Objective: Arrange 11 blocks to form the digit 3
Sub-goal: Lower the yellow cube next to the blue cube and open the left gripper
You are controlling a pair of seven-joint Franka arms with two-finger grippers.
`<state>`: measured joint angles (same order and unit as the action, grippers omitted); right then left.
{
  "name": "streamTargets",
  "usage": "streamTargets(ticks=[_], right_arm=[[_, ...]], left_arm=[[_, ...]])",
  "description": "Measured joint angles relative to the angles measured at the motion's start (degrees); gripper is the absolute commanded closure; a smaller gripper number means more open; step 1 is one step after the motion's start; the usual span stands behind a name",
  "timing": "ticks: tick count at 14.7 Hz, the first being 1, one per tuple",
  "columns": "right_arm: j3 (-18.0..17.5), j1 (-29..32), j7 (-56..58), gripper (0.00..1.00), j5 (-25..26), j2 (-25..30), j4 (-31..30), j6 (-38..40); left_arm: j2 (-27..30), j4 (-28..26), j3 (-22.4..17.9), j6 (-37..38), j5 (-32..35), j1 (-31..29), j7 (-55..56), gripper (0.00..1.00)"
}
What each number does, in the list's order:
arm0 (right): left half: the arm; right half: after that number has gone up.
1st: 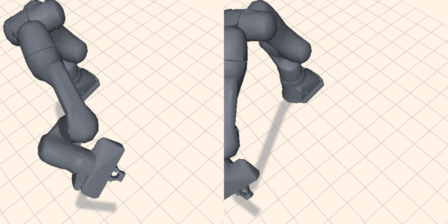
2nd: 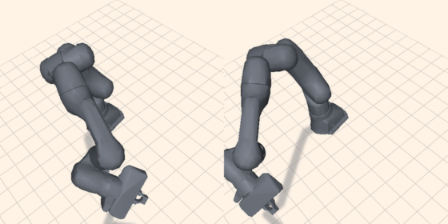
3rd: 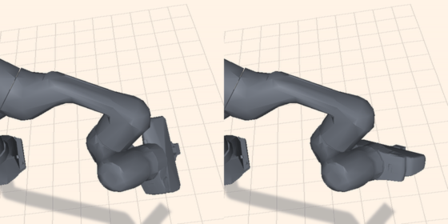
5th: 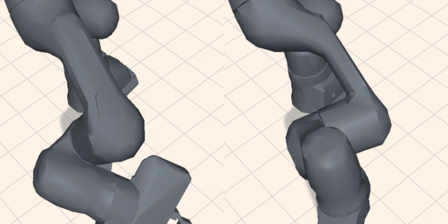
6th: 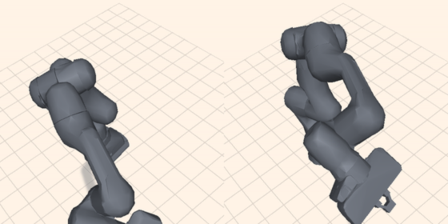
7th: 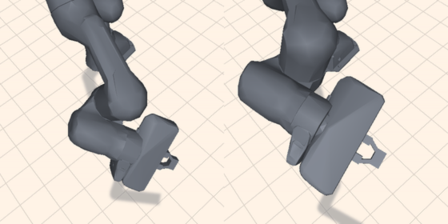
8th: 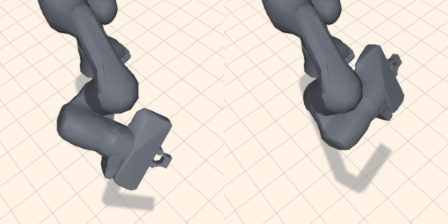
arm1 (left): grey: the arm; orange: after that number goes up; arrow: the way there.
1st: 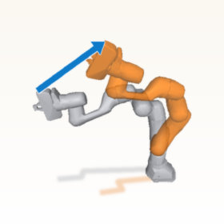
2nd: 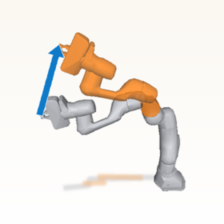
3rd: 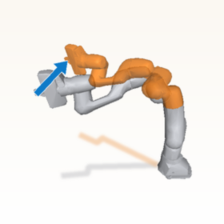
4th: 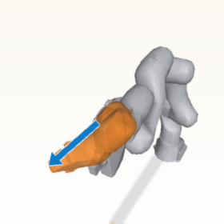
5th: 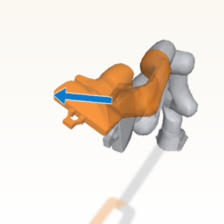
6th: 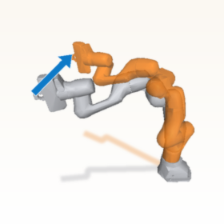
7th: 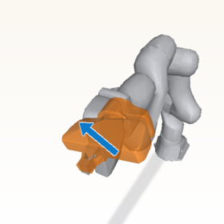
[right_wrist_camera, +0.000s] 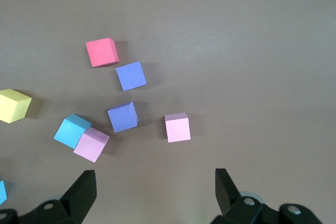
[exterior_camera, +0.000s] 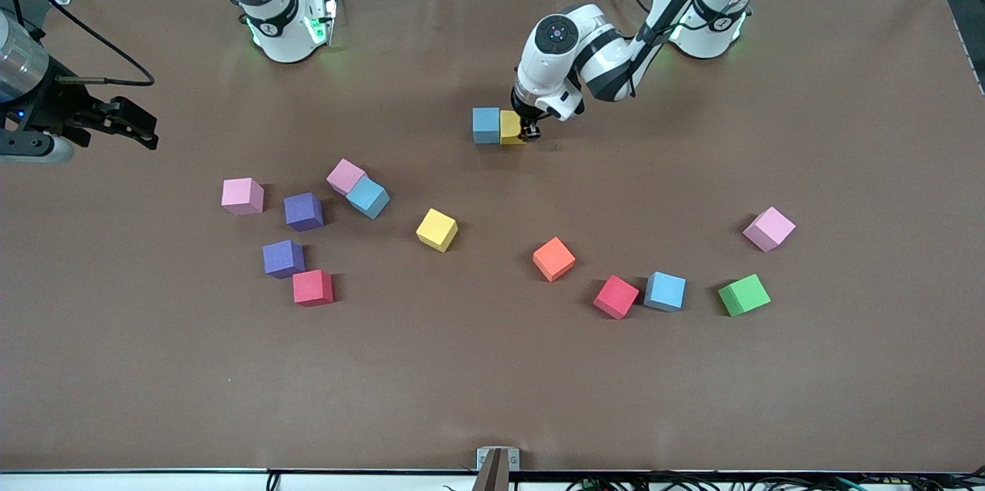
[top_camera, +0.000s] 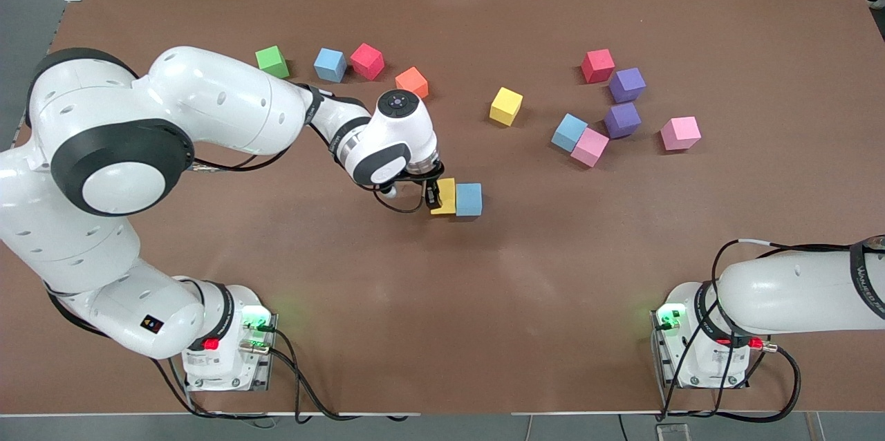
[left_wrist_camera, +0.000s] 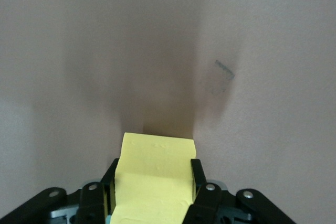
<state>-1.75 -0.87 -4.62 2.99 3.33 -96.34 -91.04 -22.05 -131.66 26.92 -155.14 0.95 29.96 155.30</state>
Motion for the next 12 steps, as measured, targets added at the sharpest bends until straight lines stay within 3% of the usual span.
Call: streamTargets(ticks=[3, 4, 6, 12], right_arm=[[0.0, 0.0, 0.0, 0.0, 0.0, 0.0, 0.0, 0.0], [0.0, 0.0, 0.0, 0.0, 0.0, 0.0, 0.0, 0.0], [0.0, 0.0, 0.0, 0.0, 0.0, 0.0, 0.0, 0.0], [0.0, 0.0, 0.0, 0.0, 0.0, 0.0, 0.0, 0.0]], left_arm=[[-0.3, 0.4, 0.0, 0.0, 0.0, 0.3, 0.0, 0.49], [-0.3, 0.5, 0.0, 0.0, 0.0, 0.3, 0.0, 0.39], [-0.5, 0.6, -0.1, 0.0, 0.0, 0.3, 0.0, 0.0], [-1.9, 2.0, -0.1, 0.0, 0.0, 0.4, 0.0, 0.0]])
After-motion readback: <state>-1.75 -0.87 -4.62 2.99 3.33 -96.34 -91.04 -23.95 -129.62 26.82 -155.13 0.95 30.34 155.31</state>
